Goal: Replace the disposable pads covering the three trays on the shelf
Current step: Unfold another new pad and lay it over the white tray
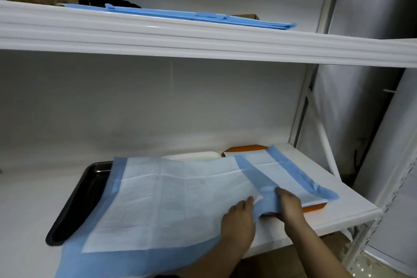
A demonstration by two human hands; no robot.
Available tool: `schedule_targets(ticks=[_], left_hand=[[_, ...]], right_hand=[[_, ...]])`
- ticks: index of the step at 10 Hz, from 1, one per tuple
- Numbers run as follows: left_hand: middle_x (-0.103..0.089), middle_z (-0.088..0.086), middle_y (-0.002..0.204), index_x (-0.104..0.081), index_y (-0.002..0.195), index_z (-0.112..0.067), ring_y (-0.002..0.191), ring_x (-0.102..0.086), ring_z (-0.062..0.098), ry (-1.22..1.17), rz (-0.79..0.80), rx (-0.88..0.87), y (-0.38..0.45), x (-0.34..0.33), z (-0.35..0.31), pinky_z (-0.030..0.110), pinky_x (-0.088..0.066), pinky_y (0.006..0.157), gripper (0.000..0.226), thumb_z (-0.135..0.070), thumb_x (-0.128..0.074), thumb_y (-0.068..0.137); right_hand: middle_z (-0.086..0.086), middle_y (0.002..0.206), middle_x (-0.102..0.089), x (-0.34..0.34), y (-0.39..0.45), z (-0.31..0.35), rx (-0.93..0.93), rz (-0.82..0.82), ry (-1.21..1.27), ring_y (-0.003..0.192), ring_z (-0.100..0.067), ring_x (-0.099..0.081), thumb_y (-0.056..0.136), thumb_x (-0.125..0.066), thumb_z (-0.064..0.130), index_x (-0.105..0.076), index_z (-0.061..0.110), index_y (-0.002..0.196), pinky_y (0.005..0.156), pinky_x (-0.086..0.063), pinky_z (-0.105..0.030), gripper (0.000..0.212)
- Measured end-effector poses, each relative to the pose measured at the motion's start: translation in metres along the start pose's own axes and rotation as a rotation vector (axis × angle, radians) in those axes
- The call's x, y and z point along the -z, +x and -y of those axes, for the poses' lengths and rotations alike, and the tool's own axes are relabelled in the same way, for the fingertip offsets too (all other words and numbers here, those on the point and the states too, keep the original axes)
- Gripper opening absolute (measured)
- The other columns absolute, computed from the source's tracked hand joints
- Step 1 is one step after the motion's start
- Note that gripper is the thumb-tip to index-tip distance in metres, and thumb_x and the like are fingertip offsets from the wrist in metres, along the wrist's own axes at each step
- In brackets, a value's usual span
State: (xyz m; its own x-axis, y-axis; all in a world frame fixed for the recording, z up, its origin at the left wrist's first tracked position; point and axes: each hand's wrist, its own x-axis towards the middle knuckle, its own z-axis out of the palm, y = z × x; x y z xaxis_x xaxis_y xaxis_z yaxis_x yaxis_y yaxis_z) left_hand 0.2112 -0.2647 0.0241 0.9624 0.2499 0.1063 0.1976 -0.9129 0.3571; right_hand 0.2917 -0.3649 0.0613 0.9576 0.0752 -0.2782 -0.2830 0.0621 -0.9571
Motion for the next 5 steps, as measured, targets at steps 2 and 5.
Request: schedule_targets(ticks=[2, 5], left_hand=[[-0.049, 0.002, 0.141, -0.036, 0.145, -0.020, 0.127, -0.048, 0.019, -0.201, -0.100, 0.083, 0.012, 0.007, -0.012, 0.030, -0.035, 0.109, 0.044, -0.030, -0.033, 0.103], [-0.009, 0.000, 0.160, -0.007, 0.153, -0.021, 0.146, -0.014, 0.019, -0.516, 0.362, 0.108, 0.000, 0.012, -0.017, 0.035, -0.016, 0.119, 0.068, -0.032, -0.045, 0.097]], right_hand=[[-0.010, 0.113, -0.059, -0.005, -0.019, -0.005, -0.106, 0.243, 0.250, 0.113, -0.035, -0.056, 0.092, -0.043, 0.056, -0.046, 0.023, 0.121, 0.106, -0.039, -0.048, 0.044], [-0.008, 0.075, -0.048, -0.016, -0.001, -0.017, -0.034, -0.027, -0.004, 0.063, -0.019, -0.047, 0.100, -0.038, 0.010, -0.044, -0.014, 0.128, 0.078, -0.043, -0.042, 0.037]])
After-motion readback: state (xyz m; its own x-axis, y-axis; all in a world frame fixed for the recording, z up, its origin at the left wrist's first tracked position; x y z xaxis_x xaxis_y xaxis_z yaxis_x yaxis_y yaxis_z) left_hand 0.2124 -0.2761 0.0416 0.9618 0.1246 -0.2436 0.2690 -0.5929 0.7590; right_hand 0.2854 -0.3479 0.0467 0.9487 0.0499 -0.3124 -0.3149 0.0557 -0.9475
